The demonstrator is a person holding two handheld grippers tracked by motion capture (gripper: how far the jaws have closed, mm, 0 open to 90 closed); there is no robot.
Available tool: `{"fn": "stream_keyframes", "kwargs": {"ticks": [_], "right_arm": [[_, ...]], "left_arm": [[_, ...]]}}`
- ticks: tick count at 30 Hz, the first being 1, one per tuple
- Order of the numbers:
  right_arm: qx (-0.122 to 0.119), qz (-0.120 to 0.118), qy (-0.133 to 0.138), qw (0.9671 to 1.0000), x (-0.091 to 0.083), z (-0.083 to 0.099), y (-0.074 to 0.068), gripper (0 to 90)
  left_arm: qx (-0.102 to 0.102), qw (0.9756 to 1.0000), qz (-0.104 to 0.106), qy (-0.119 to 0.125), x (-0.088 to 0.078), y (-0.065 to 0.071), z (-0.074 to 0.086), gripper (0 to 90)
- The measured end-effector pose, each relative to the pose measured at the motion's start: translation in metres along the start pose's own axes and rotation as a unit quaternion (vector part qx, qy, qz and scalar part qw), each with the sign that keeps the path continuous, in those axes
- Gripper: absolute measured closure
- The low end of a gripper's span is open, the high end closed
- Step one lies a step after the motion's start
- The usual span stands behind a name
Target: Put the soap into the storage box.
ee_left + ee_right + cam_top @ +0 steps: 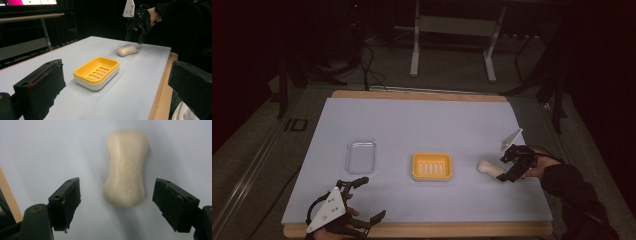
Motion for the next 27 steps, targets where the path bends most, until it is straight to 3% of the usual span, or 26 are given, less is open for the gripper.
{"fn": "stream_keyframes", "kwargs": {"ticks": [8,14,20,27], "right_arm": [[-0.011,0.012,0.009,0.9998,0.006,-0.007,0.002,26.5],[-0.008,0.007,0.053,0.9985,0.012,-0.01,0.001,30.5],[0.006,0.024,0.075,0.9969,0.022,-0.009,0.006,34.0],[0.017,0.021,0.062,0.9977,0.035,-0.007,0.007,34.5]], "left_arm": [[0.001,1.0,0.001,0.0,0.0,0.0,0.0,0.7],[0.0,1.0,0.001,0.0,0.0,0.0,0.0,0.7],[0.0,1.0,0.001,0.001,0.0,0.0,0.0,0.7],[0.0,1.0,0.002,0.0,0.0,0.0,0.0,0.7]]}}
Point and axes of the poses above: each handheld gripper's, and its own axes: x roughly forward along the jaws, z roughly out of its underside, y roughly to its right, the point moved 3 cm from there along x, roughly forward along the jaws, and after that the axes turned 3 degrees about y, right-handed, at the moved point
